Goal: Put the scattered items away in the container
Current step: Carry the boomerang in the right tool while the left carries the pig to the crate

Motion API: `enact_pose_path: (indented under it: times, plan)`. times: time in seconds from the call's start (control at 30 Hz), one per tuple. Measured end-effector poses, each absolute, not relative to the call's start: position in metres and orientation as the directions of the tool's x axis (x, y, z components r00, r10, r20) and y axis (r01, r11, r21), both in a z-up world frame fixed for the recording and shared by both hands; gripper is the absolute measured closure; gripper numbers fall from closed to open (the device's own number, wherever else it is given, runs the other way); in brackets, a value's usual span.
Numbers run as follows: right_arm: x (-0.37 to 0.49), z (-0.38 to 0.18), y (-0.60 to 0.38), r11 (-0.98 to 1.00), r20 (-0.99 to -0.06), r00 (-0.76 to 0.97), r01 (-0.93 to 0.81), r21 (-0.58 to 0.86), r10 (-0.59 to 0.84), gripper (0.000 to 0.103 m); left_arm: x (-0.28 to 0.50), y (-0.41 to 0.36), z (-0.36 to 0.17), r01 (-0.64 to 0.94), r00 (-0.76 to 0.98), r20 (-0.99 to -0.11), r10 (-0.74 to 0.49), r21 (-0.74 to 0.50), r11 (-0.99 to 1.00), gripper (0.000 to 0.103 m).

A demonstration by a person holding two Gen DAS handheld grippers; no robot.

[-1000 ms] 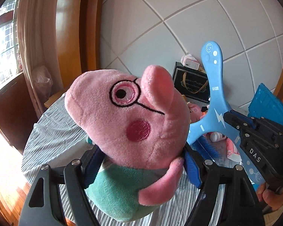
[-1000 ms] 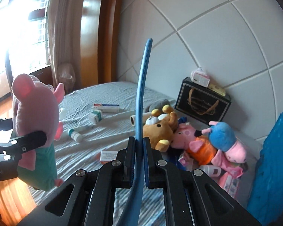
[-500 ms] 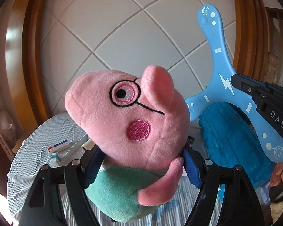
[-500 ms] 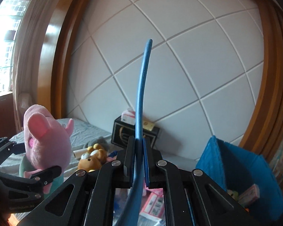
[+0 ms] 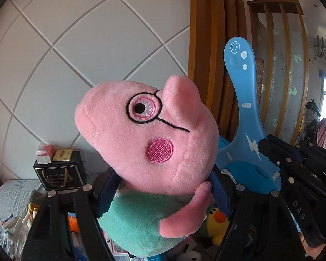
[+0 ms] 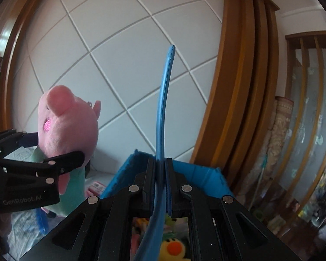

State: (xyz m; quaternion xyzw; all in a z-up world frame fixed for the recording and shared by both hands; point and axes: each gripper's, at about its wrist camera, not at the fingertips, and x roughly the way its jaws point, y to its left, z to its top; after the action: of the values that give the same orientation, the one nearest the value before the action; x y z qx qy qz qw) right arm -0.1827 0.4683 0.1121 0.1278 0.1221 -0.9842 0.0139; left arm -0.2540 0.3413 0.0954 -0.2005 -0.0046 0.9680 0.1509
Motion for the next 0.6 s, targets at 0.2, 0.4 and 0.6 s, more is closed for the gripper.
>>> enact_pose_path:
  times: [0.2, 0.4, 0.6]
  plan:
    - [-0.258, 0.084, 0.564, -0.981, -0.419, -0.907, 0.111, -0.16, -0.035, 0.095, -0.323, 0.442, 0.027, -0.306, -0.685, -0.689, 0.237, -0.024, -0.952, 0.027]
    - [-0.311, 0.009, 0.602, -0.987, -0.672, -0.731, 0.163, -0.005, -0.117, 0.095, -0.353, 0.48, -0.044, -0.316, -0.484, -0.865, 0.128, 0.037, -0.948, 0.027]
    - [-0.334, -0.038, 0.636, -0.982, -0.795, -0.577, 0.135, 0.136, -0.189, 0.094, -0.356, 0.496, -0.07, -0.296, -0.413, -0.905, 0.104, 0.025, -0.955, 0.026]
